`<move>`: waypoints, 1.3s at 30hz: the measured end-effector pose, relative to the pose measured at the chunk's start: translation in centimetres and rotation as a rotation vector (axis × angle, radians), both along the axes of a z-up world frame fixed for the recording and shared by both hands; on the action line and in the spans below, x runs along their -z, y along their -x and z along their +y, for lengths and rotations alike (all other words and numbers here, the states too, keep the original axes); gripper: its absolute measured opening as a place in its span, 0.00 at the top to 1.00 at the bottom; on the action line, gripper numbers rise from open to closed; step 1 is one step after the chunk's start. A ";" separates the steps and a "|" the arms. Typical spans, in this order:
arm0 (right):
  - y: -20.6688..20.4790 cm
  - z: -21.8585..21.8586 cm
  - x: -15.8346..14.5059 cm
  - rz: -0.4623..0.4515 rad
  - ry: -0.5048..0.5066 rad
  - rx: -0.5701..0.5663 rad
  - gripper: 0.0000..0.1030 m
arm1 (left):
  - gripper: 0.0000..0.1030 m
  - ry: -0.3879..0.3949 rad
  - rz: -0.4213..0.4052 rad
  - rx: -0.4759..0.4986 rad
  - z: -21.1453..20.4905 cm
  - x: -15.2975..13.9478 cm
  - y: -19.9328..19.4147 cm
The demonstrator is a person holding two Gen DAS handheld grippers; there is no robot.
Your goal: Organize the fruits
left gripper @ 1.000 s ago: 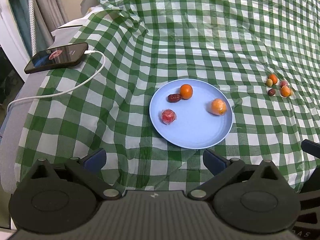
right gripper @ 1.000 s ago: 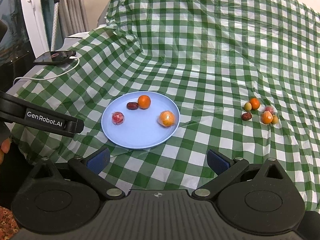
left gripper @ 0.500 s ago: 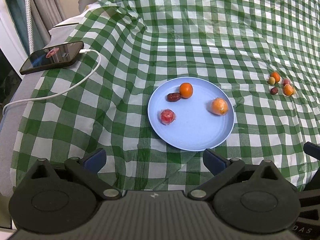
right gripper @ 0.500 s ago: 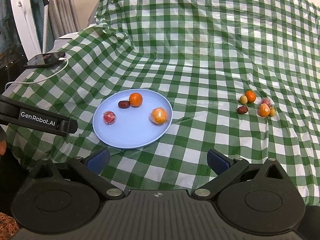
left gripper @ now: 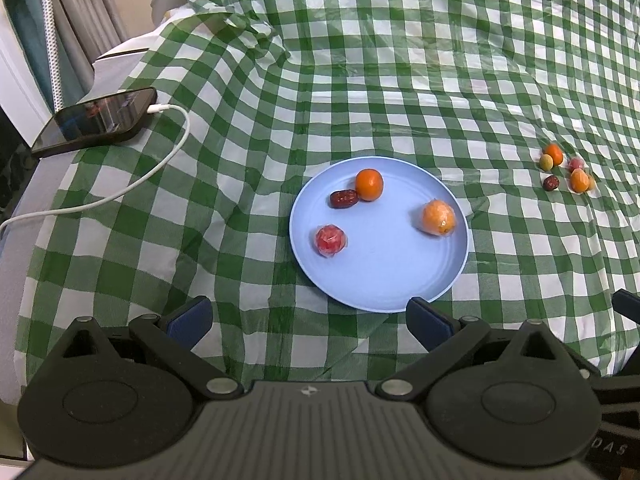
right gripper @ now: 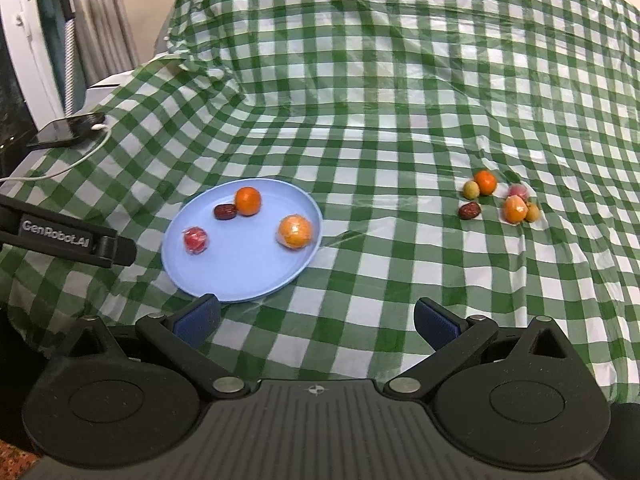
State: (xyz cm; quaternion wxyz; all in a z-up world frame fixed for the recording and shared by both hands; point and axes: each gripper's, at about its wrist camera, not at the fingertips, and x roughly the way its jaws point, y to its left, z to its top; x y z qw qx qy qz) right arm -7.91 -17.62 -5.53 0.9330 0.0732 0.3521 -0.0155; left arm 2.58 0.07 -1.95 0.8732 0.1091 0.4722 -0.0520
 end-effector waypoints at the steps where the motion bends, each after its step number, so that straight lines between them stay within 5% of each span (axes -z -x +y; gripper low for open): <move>1: -0.2 -0.3 0.1 0.000 0.000 0.009 0.01 | 0.00 -0.001 0.002 0.001 -0.2 0.1 -0.1; 10: -1.7 -4.8 1.9 -0.019 0.024 0.139 0.01 | 0.00 -0.003 0.012 0.026 -3.2 0.6 -2.3; 22: -8.6 -16.5 7.4 -0.052 0.043 0.361 0.01 | 0.00 -0.094 0.041 0.110 -11.0 3.7 -6.5; 29: -13.9 -21.5 10.1 -0.083 -0.015 0.416 0.21 | 0.00 -0.147 0.078 0.150 -14.9 6.3 -8.8; 31: -15.5 -22.1 11.0 -0.066 -0.008 0.412 0.33 | 0.00 -0.154 0.069 0.170 -16.3 6.8 -9.6; 33: -16.5 -22.8 11.8 -0.055 -0.014 0.412 0.65 | 0.00 -0.145 0.051 0.201 -17.9 7.2 -10.3; 39: -15.7 -24.2 11.9 -0.034 0.039 0.434 0.67 | 0.00 -0.081 0.047 0.329 -23.9 9.1 -12.3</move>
